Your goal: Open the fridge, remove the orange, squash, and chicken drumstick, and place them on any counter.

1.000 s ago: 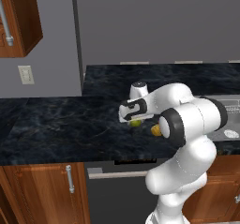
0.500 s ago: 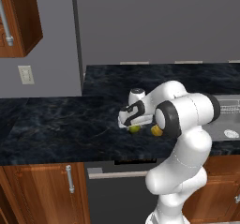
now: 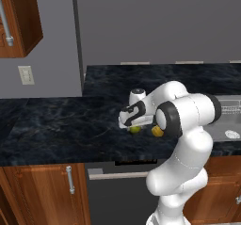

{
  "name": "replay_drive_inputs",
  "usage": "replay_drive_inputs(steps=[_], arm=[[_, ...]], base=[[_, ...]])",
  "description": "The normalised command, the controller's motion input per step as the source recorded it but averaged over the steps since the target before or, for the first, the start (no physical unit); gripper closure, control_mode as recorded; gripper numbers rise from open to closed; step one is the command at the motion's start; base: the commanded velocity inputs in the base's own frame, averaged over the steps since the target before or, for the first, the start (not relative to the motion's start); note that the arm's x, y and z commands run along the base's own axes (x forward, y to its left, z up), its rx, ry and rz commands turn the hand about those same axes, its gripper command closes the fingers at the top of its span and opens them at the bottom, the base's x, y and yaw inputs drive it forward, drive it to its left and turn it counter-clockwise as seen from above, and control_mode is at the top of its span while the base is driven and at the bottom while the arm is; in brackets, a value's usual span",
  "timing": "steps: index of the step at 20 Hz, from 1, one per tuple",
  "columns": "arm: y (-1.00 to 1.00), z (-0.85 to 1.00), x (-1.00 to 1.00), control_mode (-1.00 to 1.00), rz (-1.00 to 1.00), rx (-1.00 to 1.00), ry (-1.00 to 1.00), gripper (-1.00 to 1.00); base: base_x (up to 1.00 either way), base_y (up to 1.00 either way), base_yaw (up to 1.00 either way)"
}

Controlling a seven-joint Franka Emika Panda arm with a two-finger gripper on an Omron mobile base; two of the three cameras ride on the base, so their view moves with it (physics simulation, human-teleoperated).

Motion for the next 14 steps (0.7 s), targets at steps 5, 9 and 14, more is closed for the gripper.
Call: replay_drive_inputs(steps=[5,9,14], arm=[[0.0,0.0,0.0,-1.0,0.0,0.0,0.0,-1.0],[0.0,0.0,0.0,-1.0,0.0,0.0,0.0,-1.0],[0.0,0.06,0.0,-1.0,0.0,0.0,-0.01,-1.0]], base=[[0.0,0.0,0.0],[0.0,0.0,0.0],[0.0,0.0,0.0]])
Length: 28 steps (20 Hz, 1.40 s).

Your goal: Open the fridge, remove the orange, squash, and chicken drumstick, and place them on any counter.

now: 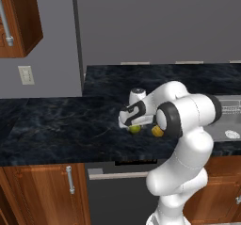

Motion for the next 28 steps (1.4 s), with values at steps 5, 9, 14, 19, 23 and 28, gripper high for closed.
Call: replay_drive_inputs(steps=[5,9,14,19,23,28], arm=[[0.0,0.59,-0.14,-1.0,0.0,0.0,-0.25,-1.0],[0.0,0.86,-0.27,-1.0,0.0,0.0,-0.3,-1.0],[-0.01,0.97,-0.45,-1.0,0.01,0.0,-0.29,-1.0],[-0.12,1.0,-0.43,-1.0,0.03,0.0,-0.22,-1.0],[-0.15,1.0,-0.65,-1.0,0.08,0.0,-0.17,-1.0],[-0.17,0.96,-0.89,-1.0,0.09,0.0,-0.12,-1.0]], base=[[0.0,0.0,0.0],[0.0,0.0,0.0],[0.0,0.0,0.0],[0.0,0.0,0.0],[0.0,0.0,0.0],[0.0,0.0,0.0]])
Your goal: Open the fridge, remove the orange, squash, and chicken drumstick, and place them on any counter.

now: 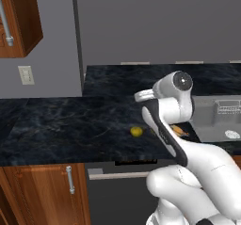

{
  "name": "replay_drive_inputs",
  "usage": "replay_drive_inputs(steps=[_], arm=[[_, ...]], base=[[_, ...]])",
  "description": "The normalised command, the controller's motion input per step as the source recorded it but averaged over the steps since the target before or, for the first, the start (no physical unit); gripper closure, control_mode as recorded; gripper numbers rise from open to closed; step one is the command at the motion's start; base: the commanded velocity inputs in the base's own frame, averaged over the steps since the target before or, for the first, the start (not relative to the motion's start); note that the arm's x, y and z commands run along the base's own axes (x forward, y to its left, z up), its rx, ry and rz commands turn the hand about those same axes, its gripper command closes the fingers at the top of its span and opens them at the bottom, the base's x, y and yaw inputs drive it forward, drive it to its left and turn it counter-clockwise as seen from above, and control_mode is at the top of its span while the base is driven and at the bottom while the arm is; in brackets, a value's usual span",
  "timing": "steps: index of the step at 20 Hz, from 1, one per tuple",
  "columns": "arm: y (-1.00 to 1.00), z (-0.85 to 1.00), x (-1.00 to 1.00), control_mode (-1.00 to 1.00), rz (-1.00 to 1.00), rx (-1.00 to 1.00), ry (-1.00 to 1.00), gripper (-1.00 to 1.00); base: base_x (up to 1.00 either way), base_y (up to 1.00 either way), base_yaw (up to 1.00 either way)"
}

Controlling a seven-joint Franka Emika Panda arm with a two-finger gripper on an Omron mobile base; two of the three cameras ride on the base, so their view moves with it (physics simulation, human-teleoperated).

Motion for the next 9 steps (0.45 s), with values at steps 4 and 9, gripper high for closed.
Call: replay_drive_inputs(steps=[4,9], arm=[[-0.22,0.93,-0.92,-1.0,0.07,0.0,-0.07,-1.0],[-0.14,0.75,-0.7,-1.0,0.01,0.0,-0.01,-1.0]], base=[[0.0,0.0,0.0],[0.0,0.0,0.0]])
